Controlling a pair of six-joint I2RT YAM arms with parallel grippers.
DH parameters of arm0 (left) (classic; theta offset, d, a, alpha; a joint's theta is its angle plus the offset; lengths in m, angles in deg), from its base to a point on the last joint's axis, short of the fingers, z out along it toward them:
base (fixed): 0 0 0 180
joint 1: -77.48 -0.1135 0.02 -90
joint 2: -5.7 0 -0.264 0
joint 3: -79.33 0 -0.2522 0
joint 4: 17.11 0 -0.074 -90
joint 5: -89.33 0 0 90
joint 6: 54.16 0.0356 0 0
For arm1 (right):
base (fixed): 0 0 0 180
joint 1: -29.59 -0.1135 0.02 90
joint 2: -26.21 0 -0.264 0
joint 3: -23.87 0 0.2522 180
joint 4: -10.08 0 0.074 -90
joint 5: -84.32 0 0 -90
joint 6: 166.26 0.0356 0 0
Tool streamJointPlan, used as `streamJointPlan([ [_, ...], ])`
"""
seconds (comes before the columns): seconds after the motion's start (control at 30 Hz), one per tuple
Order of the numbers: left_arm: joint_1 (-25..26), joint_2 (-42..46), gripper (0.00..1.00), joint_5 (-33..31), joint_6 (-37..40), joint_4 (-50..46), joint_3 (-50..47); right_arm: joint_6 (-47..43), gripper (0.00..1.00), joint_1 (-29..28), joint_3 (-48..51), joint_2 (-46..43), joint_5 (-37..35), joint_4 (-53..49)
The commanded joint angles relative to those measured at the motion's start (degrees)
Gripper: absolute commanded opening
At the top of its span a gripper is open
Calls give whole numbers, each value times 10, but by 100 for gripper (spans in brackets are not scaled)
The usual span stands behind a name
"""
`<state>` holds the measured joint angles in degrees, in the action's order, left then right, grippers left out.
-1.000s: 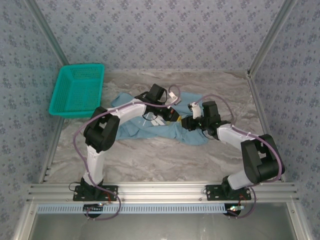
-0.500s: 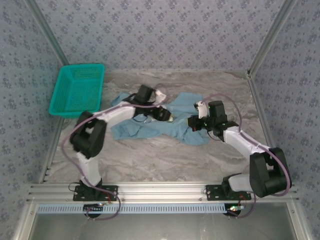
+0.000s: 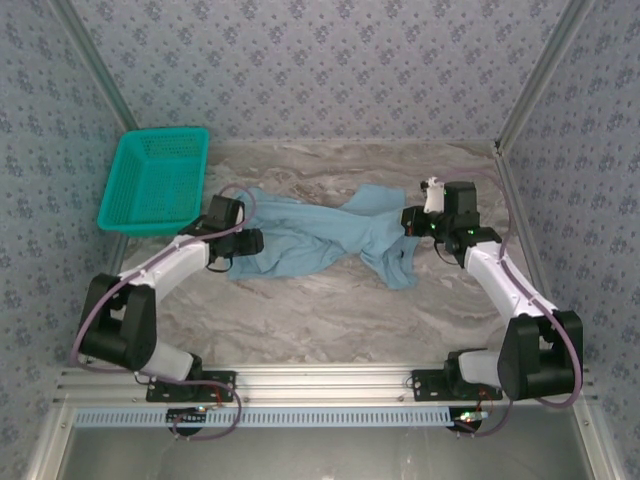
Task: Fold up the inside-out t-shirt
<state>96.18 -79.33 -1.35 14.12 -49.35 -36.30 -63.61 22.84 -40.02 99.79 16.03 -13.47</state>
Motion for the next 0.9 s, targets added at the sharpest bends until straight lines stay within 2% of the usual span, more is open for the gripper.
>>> streamJointPlan([
  [0.0, -11, -34, 60, -49, 8, -5, 42, 0, 0, 4, -23, 17, -22, -24],
  [0.27, -36, -148, 60, -54, 34, -1, 155, -11, 0, 8, -48, 30, -40, -39],
  [0.4, -40, -203, 55, -53, 42, -26, 201, -15, 0, 14, -58, 22, -50, -53],
  [0.7, -40, -200, 47, -5, 23, -17, 185, -17, 0, 22, -81, 24, -65, -53],
  [0.87, -40, -196, 34, 24, 13, -16, 178, -17, 0, 23, -85, 28, -70, -48],
])
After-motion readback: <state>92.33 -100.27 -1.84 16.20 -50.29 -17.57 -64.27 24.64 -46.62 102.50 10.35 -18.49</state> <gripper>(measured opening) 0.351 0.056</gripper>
